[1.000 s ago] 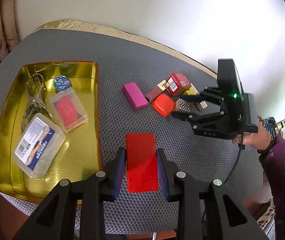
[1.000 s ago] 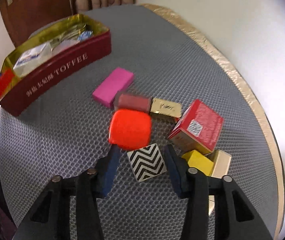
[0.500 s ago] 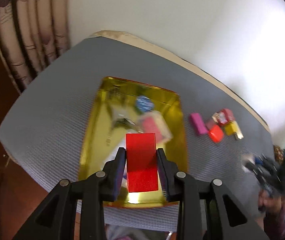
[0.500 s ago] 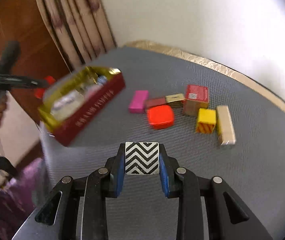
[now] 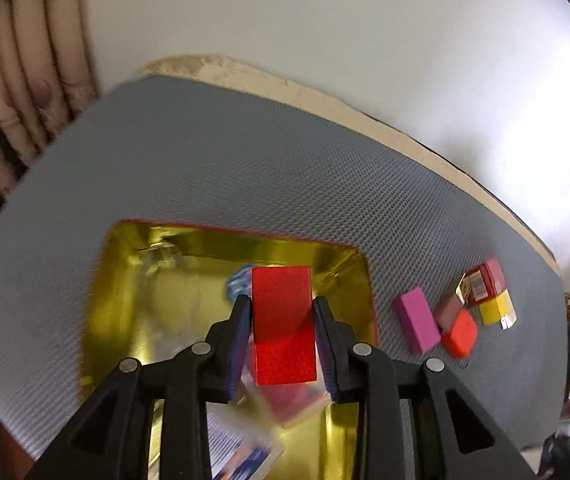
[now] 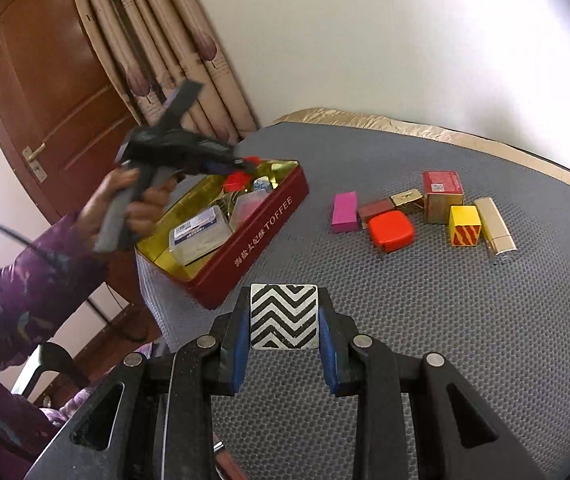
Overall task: Organize rigid objects
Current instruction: 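Carry the red block into the tin with the left tool while the right tool grasps the chevron cube, then carry the chevron cube with the right tool into the tin and release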
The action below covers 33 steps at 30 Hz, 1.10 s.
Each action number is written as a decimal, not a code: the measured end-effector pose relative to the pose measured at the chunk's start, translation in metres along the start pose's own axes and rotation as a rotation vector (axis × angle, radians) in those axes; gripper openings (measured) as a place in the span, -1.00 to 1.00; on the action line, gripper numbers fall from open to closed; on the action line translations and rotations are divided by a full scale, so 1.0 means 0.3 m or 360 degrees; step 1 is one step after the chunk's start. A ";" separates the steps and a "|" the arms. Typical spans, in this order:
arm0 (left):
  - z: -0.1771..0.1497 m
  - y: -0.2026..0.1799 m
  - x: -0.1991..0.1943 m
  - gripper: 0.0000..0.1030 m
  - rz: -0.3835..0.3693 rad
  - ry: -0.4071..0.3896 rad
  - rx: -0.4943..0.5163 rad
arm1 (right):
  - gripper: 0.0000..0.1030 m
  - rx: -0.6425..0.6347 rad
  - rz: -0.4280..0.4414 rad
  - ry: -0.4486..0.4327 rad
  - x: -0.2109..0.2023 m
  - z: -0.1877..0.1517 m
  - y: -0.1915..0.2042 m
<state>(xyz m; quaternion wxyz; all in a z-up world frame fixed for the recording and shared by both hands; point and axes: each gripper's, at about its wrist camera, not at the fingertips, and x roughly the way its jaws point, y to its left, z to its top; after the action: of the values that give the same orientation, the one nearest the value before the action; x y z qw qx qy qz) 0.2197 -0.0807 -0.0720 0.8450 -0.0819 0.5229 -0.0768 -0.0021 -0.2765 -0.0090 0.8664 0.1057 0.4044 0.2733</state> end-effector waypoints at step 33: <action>-0.542 0.326 -0.346 -0.19 0.0413 -0.0371 -0.0389 | -0.47 -0.0287 0.0179 0.0219 0.490 0.380 0.310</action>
<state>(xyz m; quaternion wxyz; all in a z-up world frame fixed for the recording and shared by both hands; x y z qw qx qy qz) 0.0323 0.0277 -0.0744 0.8863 -0.1242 0.4332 0.1068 0.1253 -0.1131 0.0084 0.8258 0.0309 0.4302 0.3633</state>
